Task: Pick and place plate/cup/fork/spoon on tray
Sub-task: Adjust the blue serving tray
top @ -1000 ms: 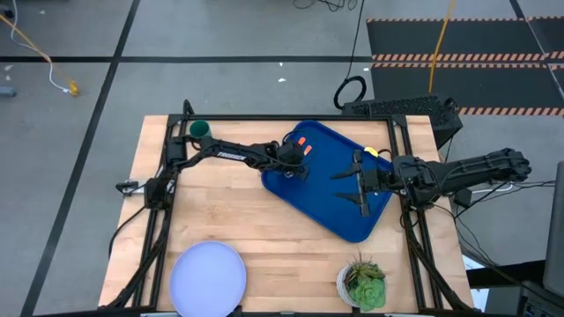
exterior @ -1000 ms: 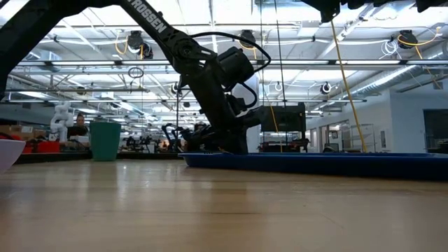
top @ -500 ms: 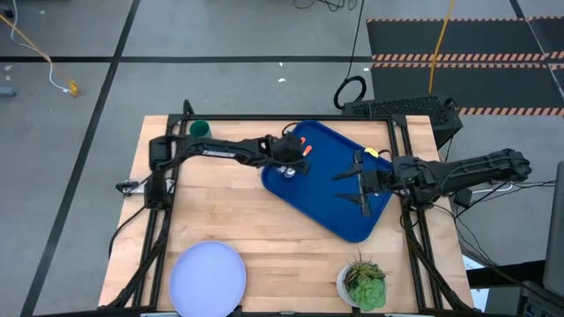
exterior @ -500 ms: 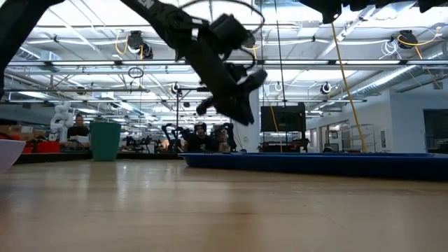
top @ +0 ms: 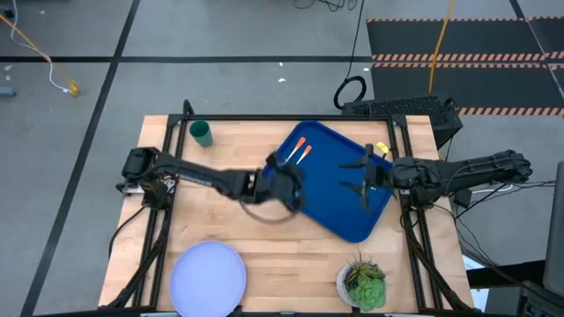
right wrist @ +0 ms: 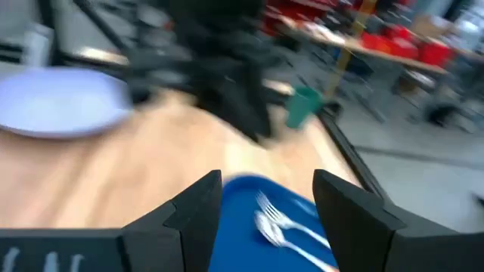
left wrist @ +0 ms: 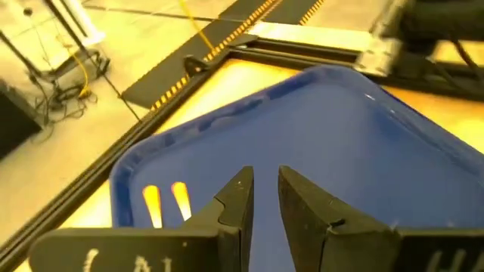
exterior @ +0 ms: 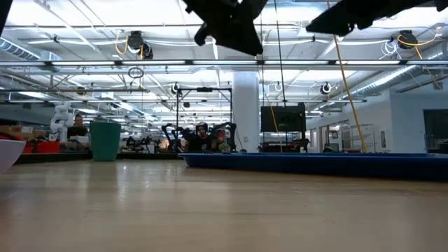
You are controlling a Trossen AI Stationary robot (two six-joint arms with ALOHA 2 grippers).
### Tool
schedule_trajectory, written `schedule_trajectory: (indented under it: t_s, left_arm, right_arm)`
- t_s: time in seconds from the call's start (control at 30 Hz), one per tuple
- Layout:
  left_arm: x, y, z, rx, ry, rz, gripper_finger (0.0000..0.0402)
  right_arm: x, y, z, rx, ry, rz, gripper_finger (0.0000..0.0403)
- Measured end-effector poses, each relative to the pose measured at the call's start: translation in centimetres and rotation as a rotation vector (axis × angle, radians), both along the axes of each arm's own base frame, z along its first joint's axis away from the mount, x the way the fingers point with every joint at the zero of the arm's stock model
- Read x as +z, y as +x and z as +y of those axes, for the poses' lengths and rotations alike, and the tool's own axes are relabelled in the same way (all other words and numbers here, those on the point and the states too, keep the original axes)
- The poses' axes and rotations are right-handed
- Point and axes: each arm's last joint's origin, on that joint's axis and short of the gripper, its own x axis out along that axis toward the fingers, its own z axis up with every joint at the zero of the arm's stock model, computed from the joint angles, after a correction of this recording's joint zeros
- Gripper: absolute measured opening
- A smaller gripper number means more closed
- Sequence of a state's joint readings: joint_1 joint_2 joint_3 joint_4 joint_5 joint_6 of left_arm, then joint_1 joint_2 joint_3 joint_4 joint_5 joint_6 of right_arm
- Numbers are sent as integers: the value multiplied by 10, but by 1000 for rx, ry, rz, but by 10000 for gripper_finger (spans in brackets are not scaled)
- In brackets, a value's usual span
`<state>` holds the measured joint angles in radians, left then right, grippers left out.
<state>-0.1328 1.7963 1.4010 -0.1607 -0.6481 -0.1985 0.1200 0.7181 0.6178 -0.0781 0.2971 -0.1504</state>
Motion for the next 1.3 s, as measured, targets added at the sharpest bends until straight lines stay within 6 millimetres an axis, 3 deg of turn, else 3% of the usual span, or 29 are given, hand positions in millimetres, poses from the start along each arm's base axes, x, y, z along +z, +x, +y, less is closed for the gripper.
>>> schedule_trajectory:
  t_s: [0.1,0.23,0.37,0.57,0.73,0.87,1.07,1.3]
  left_arm:
    - [-3,-3,-26,-45,15,4,67]
    - [-16,-9,-46,-77,5,29,67]
    - [-26,-18,-56,-93,-15,9,67]
    - [-36,-44,-57,-96,-23,-75,67]
    - [-21,-74,-43,-136,29,-285,67]
    - [-7,-100,-15,-225,54,-444,67]
    - [-7,-124,24,-285,22,-526,67]
    - [-14,-134,56,-271,44,-485,67]
  right_arm:
    - [-5,0,-3,-111,-30,46,201]
    - [-10,3,-8,-190,-54,89,201]
    - [-6,9,-15,-212,-46,181,201]
    - [17,29,-28,-215,-14,421,201]
    - [42,57,-46,-211,15,584,201]
    - [48,76,-66,-212,63,737,201]
    - [28,90,-102,-249,111,991,201]
    - [1,80,-171,-378,257,1057,201]
